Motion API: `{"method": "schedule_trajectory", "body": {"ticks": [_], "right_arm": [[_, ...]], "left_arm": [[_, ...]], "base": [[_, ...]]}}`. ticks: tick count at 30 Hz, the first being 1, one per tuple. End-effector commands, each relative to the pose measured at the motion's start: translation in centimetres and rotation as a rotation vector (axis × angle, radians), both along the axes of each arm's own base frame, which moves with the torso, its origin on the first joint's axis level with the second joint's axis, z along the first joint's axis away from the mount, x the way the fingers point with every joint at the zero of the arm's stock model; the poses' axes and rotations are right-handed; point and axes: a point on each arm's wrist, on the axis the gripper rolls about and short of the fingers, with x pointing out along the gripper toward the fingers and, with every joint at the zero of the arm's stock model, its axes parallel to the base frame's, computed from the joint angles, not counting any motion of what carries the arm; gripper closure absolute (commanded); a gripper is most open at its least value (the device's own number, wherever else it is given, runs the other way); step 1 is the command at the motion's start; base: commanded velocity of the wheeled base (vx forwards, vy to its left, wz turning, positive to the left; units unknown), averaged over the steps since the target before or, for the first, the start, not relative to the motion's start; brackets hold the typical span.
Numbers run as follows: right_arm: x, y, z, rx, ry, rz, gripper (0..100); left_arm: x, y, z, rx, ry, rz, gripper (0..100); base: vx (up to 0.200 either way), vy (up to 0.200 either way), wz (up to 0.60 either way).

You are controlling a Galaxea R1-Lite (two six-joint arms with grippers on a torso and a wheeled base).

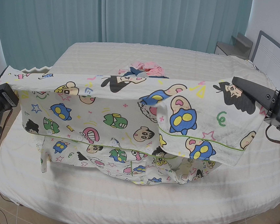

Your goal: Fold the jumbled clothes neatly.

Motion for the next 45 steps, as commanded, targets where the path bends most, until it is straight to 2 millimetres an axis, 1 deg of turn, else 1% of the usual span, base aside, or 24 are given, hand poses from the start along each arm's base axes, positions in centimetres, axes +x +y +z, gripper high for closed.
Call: {"method": "schedule_trajectory", "body": {"ticks": [1, 20, 28, 31, 37, 42, 45], "right_arm": [[0.2, 0.1, -0.1, -0.003, 0.005, 0.001, 100], [-0.5, 1.1, 0.2, 0.002, -0.004, 0.056, 100], [-0.4, 1.1, 0.3, 0.002, -0.005, 0.057, 100], [-0.4, 1.1, 0.9, 0.015, -0.02, 0.057, 100], [-0.5, 1.1, 1.1, 0.021, -0.027, 0.059, 100], [-0.6, 1.1, 1.2, 0.022, -0.029, 0.059, 100], [-0.6, 1.0, 1.2, 0.022, -0.029, 0.059, 100]], "left_arm": [[-0.1, 0.1, 0.1, -0.004, -0.013, 0.003, 100], [-0.5, 0.3, 0.3, -0.015, -0.027, 0.019, 100], [-0.5, 0.3, 0.3, -0.015, -0.026, 0.02, 100], [-0.5, 0.4, 0.1, -0.014, -0.02, 0.02, 100], [-0.5, 0.4, 0.1, -0.014, -0.02, 0.022, 100], [-0.6, 0.4, -0.3, -0.009, -0.004, 0.024, 100], [-0.6, 0.5, -0.4, -0.009, 0.003, 0.024, 100]], "base": [[0.0, 0.2, 0.0], [0.0, 0.2, 0.0], [0.0, 0.2, 0.0], [0.0, 0.2, 0.0], [0.0, 0.2, 0.0], [0.0, 0.2, 0.0], [0.0, 0.0, 0.0]]}}
